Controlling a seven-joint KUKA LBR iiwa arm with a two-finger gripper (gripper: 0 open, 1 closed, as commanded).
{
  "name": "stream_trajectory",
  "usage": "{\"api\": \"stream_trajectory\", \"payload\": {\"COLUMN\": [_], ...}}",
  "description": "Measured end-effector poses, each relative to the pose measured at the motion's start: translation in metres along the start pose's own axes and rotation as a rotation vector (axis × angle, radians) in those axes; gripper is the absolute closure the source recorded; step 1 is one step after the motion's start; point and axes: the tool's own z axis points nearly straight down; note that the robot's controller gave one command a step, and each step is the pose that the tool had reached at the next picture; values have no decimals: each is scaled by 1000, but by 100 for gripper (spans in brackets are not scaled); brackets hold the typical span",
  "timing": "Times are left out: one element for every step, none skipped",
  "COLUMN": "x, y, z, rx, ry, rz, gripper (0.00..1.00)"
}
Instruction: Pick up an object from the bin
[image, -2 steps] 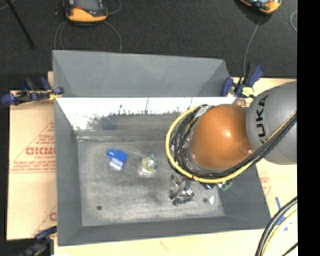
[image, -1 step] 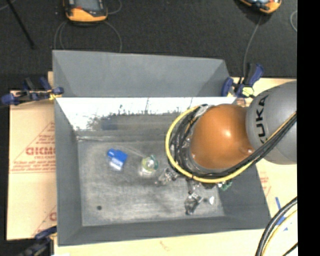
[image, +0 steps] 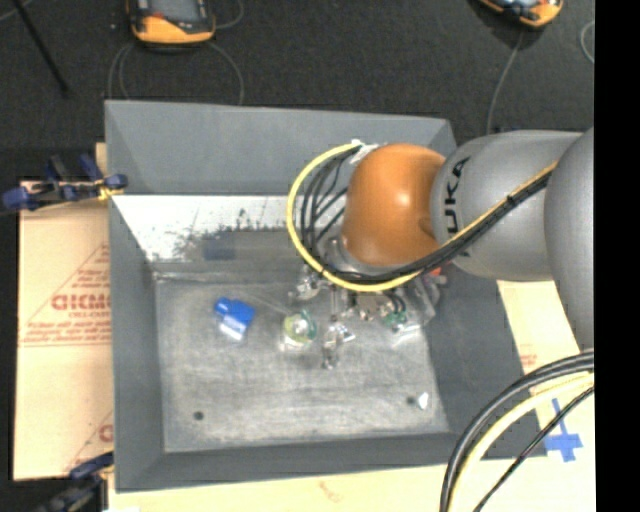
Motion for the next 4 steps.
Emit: {"api": "stream_trajectory", "payload": {"x": [-35,-26,-26,-24], "y": [24,9,9,-16], "z": [44,30,30,-150], "rx": [4,0,-1,5], "ry": [0,0,0,-4], "rz": [-62,17,18,-243], "gripper": [0,0,100,100]}}
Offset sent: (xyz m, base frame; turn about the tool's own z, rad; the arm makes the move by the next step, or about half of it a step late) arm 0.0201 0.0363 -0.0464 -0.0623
